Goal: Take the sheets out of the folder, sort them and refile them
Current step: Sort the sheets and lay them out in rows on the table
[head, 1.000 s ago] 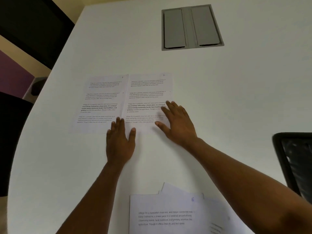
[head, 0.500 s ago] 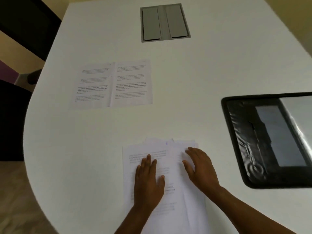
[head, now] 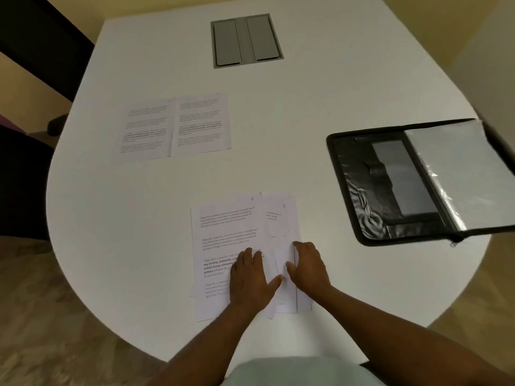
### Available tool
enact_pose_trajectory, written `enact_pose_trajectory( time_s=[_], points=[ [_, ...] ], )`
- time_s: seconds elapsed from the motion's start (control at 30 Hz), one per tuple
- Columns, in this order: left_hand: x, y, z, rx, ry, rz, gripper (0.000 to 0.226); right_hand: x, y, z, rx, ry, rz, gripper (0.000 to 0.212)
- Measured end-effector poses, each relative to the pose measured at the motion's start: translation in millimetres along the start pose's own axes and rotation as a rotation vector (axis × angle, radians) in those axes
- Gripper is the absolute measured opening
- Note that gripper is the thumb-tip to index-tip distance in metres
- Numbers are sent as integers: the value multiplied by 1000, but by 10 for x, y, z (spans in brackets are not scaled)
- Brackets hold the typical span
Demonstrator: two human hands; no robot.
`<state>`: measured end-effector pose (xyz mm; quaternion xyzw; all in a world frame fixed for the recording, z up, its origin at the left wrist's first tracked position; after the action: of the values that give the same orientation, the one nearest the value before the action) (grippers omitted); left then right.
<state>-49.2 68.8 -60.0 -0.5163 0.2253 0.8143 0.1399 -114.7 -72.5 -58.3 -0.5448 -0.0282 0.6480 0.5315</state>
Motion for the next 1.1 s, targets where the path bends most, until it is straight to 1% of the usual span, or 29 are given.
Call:
enact_pose_trajectory(
  time_s=[0.03,0.13,0.23,0.37,0.43,0.5,0.53,0.57,0.67,0.7,0.73,0.77,0.8,0.83,0.93,1.0,1.07,1.1],
  points=[
    [36,121,209,17,1,-45,89,-63,122,223,14,13,-21,60],
    [90,112,209,-27,70,-73,89,25,137,206,60,-21,-66,61],
    [87,133,187,-18,100,-83,81,-2,54,171,103,-33,-153,57],
    [88,126,198,-31,89,0,66,30,26,170,147,-22,-213,48],
    [26,125,184,-40,93,65,54,38,46,156,191,-33,-244,35],
    [-32,117,166,-49,86,114,42,58,90,136,234,-26,-293,13],
    [-66,99,162,-58,91,151,39,59,108,132,247,-18,-307,9],
    [-107,74,163,-59,103,202,43,53,124,124,254,-8,-311,13],
    [-201,7,168,14,127,331,78,26,178,100,291,22,-367,20],
    [-207,-5,172,55,116,322,83,19,195,95,316,30,-407,20],
    [-204,0,180,88,96,284,80,18,213,88,337,31,-458,21],
    [-191,9,179,103,77,226,71,23,217,79,349,20,-519,21],
    [-181,13,180,88,64,185,59,41,215,69,353,-5,-585,21],
    [-179,15,180,56,55,180,51,60,194,66,354,-42,-660,19],
    [-171,46,186,-11,41,222,59,143,115,82,405,-198,-920,21],
    [-203,67,185,-28,67,212,55,186,67,128,456,-275,-1046,24],
    [-217,74,168,-23,93,205,47,199,59,147,483,-319,-1105,26],
    [-230,71,165,-29,87,214,47,205,66,152,503,-338,-1143,27]
  ],
)
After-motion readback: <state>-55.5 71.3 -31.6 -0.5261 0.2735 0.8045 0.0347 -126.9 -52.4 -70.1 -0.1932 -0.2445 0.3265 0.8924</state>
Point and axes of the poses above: each hand's wrist, its own z-axis away from the middle knuckle, its own x-axis out of the palm, y = z × x, the point moved 5 cm from there along -z, towards the middle knuckle, and after that the axes turned 4 degrees about -z, right-handed, at the moved point
